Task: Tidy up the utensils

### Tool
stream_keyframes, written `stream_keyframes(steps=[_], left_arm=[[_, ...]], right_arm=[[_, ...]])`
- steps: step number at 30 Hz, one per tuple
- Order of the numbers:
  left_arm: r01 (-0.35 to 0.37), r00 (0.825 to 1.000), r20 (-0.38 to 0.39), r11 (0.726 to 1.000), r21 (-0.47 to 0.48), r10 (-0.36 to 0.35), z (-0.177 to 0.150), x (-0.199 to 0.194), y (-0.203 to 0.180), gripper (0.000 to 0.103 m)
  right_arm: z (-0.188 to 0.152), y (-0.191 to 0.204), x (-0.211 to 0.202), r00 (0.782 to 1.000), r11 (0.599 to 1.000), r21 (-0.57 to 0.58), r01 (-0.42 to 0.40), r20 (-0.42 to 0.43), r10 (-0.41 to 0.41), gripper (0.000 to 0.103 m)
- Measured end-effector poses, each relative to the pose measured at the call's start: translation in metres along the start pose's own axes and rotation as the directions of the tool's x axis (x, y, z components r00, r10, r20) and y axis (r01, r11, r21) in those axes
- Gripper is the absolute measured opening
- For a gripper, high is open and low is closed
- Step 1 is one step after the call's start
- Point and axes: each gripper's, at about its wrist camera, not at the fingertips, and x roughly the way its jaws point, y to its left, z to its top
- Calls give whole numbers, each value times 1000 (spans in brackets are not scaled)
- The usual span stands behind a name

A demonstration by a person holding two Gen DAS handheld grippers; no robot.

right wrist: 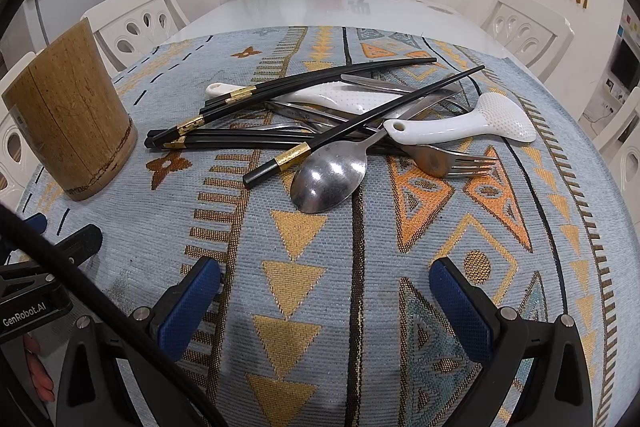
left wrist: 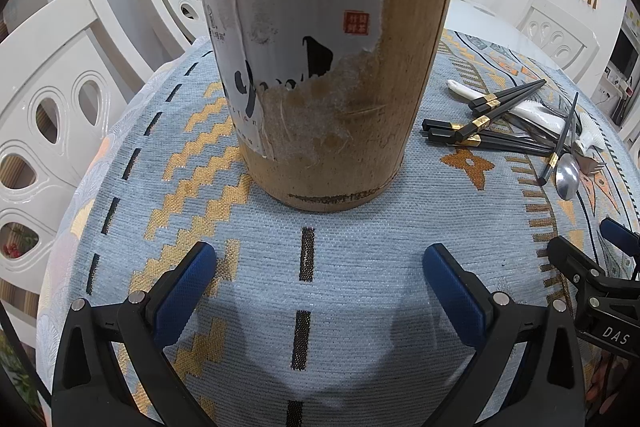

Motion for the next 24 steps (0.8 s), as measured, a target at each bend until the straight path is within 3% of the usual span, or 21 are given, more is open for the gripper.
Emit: stream_keyframes(steps=[24], left_arm=[[-3, 1000, 3, 1000, 2, 3, 0, -1, -4, 103]], right_arm=[[-3, 3, -2, 1000, 1000, -2, 4, 1, -4, 103]])
